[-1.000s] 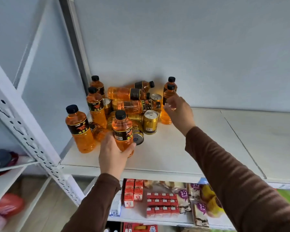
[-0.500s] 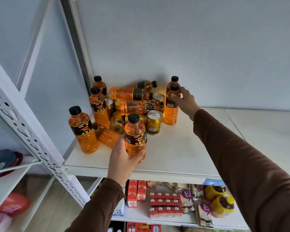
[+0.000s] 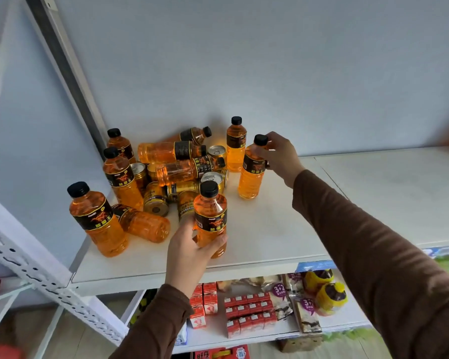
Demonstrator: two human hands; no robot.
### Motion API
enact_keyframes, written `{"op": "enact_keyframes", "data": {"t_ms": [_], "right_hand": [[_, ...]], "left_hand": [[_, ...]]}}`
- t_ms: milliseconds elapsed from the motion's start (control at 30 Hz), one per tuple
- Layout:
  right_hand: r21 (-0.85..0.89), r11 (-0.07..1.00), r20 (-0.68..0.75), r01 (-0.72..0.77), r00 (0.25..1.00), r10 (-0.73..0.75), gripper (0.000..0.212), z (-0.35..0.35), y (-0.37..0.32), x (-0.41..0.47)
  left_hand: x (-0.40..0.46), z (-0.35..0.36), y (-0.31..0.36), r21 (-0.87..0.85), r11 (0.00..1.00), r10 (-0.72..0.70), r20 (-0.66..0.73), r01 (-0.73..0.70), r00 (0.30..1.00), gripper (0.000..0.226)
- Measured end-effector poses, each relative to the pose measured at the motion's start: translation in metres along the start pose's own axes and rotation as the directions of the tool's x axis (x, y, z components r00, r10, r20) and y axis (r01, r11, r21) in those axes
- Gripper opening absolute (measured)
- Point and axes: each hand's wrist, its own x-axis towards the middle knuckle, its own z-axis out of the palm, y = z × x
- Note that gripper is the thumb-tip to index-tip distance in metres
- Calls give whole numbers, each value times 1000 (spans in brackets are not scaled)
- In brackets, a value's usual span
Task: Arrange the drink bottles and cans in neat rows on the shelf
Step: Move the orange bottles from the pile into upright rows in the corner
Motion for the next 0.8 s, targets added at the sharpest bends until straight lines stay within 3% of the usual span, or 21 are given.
{"op": "enact_keyframes", "data": {"t_ms": [367, 567, 800], "right_hand": [[-36, 998, -203, -55, 978, 47, 26, -166, 15, -76], [-82, 993, -329, -85, 943, 54, 24, -297, 57, -121], [-128, 985, -372, -119, 926, 63, 28, -464, 116, -173]], "left_hand": [[28, 139, 72, -88, 989, 140, 255, -121, 957, 56], [11, 262, 134, -160, 972, 219, 367, -171, 904, 46], [-30, 427, 221, -295, 950, 220, 419, -97, 881, 42]]}}
